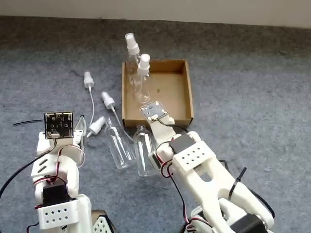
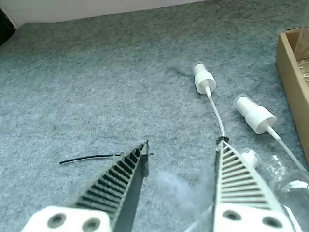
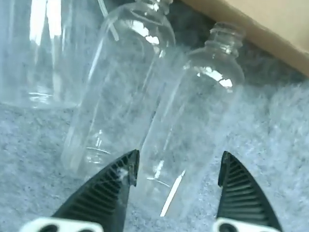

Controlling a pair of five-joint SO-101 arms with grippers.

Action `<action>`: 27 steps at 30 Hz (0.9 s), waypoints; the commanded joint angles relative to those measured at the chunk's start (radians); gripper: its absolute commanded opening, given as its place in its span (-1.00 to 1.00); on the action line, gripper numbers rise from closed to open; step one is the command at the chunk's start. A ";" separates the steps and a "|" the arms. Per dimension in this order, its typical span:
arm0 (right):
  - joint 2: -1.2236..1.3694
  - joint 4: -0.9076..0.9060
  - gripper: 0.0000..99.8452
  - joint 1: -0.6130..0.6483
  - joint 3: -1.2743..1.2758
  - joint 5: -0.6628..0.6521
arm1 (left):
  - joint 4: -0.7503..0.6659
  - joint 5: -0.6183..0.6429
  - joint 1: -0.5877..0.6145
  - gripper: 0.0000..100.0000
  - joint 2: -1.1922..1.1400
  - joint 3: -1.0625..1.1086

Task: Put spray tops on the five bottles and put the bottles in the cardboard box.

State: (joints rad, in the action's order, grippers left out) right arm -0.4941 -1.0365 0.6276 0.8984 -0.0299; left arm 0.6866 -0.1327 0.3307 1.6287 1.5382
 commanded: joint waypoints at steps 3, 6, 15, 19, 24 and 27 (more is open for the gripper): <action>0.068 0.024 -0.57 0.005 -0.045 0.009 | -0.020 0.003 0.005 -0.58 0.010 -0.002; 0.087 0.013 -0.61 0.005 -0.031 0.009 | -0.020 0.003 0.005 -0.58 0.010 -0.002; 0.085 -0.068 -0.99 -0.189 0.031 -0.195 | -0.018 0.003 0.005 -0.58 0.010 -0.002; -0.018 -0.237 -0.99 -0.278 0.018 -0.318 | -0.020 0.003 0.005 -0.58 0.010 -0.002; -0.341 -0.394 -0.99 -0.426 -0.030 -0.373 | -0.021 0.003 0.005 -0.58 0.010 -0.002; -0.452 -0.410 -0.99 -0.633 -0.064 -0.445 | -0.021 0.003 0.005 -0.58 0.010 -0.002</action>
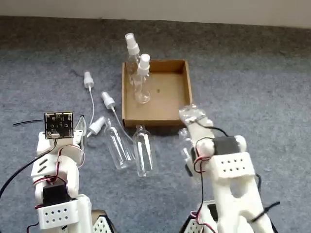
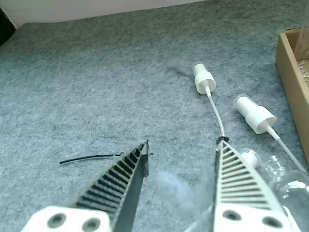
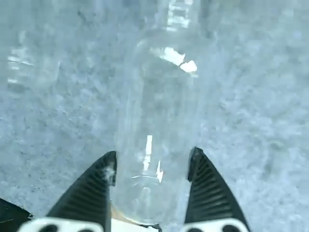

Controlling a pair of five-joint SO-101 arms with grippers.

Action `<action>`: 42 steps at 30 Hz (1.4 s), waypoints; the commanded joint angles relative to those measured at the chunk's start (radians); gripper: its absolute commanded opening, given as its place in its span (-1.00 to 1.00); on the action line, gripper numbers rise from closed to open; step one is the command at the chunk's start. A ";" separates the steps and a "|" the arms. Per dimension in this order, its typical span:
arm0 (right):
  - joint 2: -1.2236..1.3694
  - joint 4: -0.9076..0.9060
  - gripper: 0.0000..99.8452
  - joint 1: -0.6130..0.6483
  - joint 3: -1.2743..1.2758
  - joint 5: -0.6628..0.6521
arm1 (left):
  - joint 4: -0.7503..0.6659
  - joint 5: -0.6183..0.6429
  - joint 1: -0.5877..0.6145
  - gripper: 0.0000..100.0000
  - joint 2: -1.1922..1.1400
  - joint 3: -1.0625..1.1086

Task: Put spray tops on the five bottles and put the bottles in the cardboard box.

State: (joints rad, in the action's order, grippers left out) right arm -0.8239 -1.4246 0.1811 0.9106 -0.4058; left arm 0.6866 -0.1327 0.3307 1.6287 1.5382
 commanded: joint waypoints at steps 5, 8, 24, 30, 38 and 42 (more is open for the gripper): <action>-0.002 0.162 -0.99 -0.479 -0.090 -0.135 | -0.020 0.003 0.005 -0.58 0.010 -0.002; 0.202 0.274 -0.99 -0.564 -0.110 -0.147 | -0.018 0.005 0.005 -0.58 0.010 -0.002; 0.858 0.329 -0.68 -0.664 -0.570 -0.290 | -0.018 0.005 0.005 -0.58 0.010 -0.002; 0.858 0.211 -0.54 -0.628 -0.578 -0.285 | -0.018 0.005 0.005 -0.58 0.010 -0.002; 0.866 0.185 -0.45 -0.570 -0.694 -0.150 | -0.018 0.005 0.005 -0.58 0.008 -0.002; 0.868 0.174 -0.45 -0.521 -0.777 -0.060 | -0.018 0.005 0.005 -0.58 0.008 -0.002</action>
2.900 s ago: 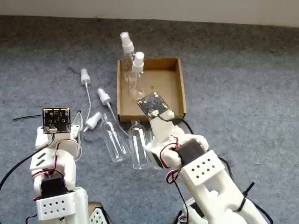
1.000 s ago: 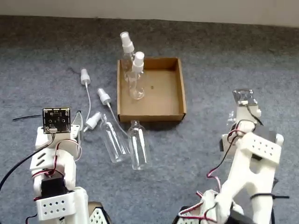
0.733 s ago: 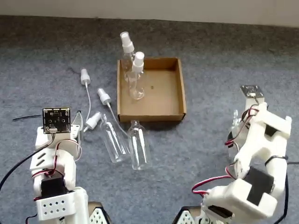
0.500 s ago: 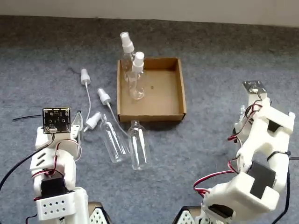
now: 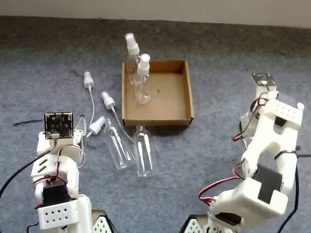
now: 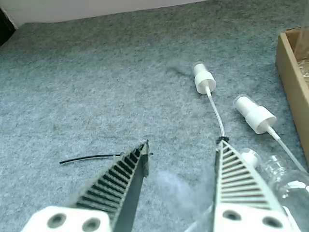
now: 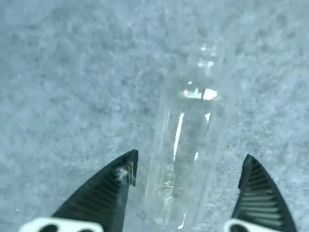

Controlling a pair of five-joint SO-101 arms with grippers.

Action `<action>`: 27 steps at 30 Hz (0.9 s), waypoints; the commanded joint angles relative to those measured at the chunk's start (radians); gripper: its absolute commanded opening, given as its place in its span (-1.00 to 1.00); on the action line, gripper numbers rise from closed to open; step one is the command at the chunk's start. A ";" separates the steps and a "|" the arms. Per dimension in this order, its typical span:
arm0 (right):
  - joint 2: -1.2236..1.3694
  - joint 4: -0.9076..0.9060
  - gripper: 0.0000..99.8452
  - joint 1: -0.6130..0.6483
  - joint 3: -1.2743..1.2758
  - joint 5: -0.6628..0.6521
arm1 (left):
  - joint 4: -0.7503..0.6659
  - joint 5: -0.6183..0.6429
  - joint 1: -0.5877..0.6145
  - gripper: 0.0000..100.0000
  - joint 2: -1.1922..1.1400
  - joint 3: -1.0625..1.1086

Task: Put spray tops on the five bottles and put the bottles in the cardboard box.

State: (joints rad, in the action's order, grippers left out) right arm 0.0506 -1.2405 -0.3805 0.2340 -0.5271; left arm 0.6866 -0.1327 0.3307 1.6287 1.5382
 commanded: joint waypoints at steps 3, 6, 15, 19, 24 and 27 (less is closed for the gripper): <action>-0.007 -0.010 -0.45 0.059 -0.142 0.120 | -0.018 0.005 0.005 -0.58 0.007 -0.002; -0.005 -0.008 -0.45 0.067 -0.154 0.141 | -0.018 0.005 0.005 -0.58 0.007 -0.002; 0.246 -0.082 -0.45 0.041 -0.349 0.146 | -0.018 0.005 0.005 -0.58 0.007 -0.002; 0.358 -0.153 -0.45 0.033 -0.513 0.146 | -0.018 0.005 0.005 -0.58 0.007 -0.002; 0.441 -0.159 -0.45 0.033 -0.618 0.146 | -0.018 0.005 0.005 -0.58 0.008 -0.002; 0.464 -0.159 -0.52 0.033 -0.624 0.143 | -0.018 0.005 0.005 -0.58 0.008 -0.002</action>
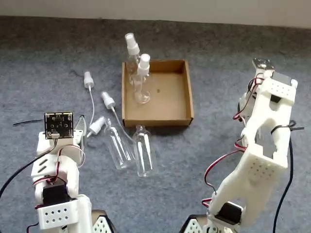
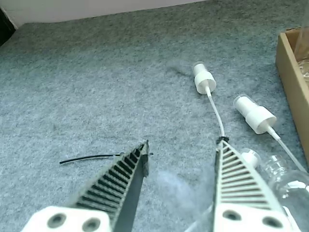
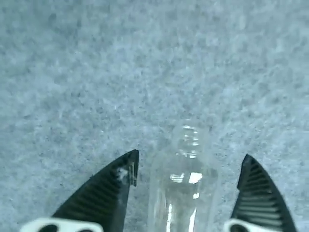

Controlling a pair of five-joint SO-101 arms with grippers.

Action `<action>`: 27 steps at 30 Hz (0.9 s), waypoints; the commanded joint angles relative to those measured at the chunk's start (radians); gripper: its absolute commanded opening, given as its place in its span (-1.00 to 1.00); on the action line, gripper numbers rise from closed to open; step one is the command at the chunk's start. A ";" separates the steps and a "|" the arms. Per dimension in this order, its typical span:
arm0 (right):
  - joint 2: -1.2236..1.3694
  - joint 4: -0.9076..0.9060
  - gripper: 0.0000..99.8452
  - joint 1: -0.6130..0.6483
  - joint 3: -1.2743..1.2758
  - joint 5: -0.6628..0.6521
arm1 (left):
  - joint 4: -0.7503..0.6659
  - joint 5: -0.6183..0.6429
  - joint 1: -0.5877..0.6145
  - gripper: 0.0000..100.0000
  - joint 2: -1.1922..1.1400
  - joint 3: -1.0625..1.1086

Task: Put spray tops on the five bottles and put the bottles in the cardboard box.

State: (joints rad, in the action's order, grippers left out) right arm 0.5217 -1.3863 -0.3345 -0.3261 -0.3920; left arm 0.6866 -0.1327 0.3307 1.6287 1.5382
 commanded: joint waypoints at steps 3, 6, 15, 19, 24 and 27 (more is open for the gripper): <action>-0.002 -0.022 -0.63 -0.015 -0.064 0.002 | -0.018 0.005 0.005 -0.58 0.008 -0.002; -0.001 -0.102 -0.64 -0.008 -0.064 -0.072 | -0.018 0.005 0.005 -0.58 0.008 -0.002; -0.001 -0.127 -0.64 -0.045 -0.071 -0.084 | -0.018 0.005 0.005 -0.58 0.008 -0.002; -0.002 -0.142 -0.61 -0.045 -0.064 -0.087 | -0.018 0.005 0.005 -0.58 0.008 -0.002; -0.005 -0.223 -0.47 -0.038 -0.073 -0.127 | -0.018 0.005 0.005 -0.58 0.008 -0.002; -0.005 -0.242 -0.47 -0.042 -0.070 -0.155 | -0.018 0.005 0.005 -0.58 0.008 -0.002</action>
State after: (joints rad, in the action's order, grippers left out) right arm 0.5355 -1.6011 -0.3698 -0.3414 -0.5132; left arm 0.6866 -0.1327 0.3307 1.6287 1.5382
